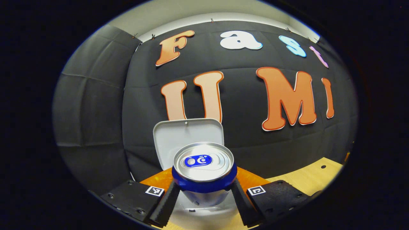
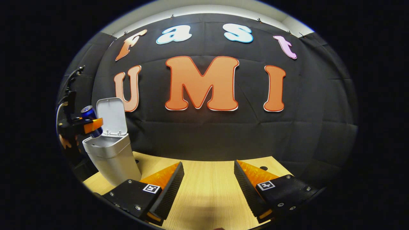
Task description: Press the lid of the desktop garbage bin to open it, pick up the crumpled paper on the desktop and throw it into the bin, then pick up the pop can on the desktop and drop it into the bin, and finally close the garbage bin lid.
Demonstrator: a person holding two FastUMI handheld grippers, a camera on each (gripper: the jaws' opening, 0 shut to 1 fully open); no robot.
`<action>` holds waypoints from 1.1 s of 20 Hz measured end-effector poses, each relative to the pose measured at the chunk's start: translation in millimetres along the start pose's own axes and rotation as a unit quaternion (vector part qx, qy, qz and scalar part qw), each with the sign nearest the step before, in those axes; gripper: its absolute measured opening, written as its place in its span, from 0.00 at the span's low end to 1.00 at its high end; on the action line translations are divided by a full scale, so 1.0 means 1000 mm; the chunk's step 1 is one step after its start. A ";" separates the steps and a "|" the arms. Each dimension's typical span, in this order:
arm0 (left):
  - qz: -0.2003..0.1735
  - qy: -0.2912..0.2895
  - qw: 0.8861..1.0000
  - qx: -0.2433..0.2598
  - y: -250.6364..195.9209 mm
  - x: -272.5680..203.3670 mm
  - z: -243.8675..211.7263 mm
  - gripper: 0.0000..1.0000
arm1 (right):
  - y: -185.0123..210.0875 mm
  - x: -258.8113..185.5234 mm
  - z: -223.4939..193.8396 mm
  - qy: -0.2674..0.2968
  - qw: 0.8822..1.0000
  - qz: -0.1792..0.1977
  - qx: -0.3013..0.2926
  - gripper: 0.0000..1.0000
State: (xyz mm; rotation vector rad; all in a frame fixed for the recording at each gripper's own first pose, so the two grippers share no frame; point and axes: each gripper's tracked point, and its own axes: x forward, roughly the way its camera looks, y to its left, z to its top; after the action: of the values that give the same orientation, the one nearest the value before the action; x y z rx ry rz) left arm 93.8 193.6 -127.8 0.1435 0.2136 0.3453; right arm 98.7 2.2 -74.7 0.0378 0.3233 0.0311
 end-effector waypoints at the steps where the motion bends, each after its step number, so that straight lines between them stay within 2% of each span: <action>1: 0.001 0.020 1.000 0.002 -0.001 0.013 -0.013 0.79 | -0.003 -0.001 0.000 0.002 1.000 -0.007 0.000 0.94; 4: -0.008 0.042 0.999 -0.020 -0.013 0.025 -0.035 0.80 | -0.014 -0.007 -0.004 0.006 0.999 -0.031 -0.005 0.94; 6: 0.004 0.054 0.998 -0.026 -0.009 0.025 -0.046 0.80 | -0.017 -0.008 -0.009 0.014 0.999 -0.039 -0.001 0.94; 10: 0.004 0.091 0.996 -0.012 -0.002 0.026 -0.070 0.82 | -0.017 -0.010 -0.015 0.023 0.999 -0.041 -0.001 0.94; 14: 0.034 0.093 0.995 -0.012 0.030 0.028 -0.078 0.83 | -0.014 -0.011 -0.021 0.031 0.999 -0.037 0.003 0.94; 17: 0.024 0.114 0.993 -0.022 0.032 0.024 -0.092 0.84 | -0.014 -0.011 -0.022 0.031 0.999 -0.036 0.007 0.94; 19: 0.037 0.111 0.993 -0.015 0.040 0.023 -0.085 0.86 | -0.015 -0.012 -0.022 0.031 0.999 -0.037 0.008 0.94; 22: 0.025 0.029 0.999 -0.012 0.036 0.022 -0.012 0.89 | -0.018 -0.012 -0.021 0.028 0.999 -0.041 0.003 0.94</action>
State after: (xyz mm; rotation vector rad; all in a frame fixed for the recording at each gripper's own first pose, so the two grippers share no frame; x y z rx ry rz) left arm 99.4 236.2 -137.0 0.1156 0.2640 0.4015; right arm 80.9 -15.5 -91.1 0.0307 0.3803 -0.0496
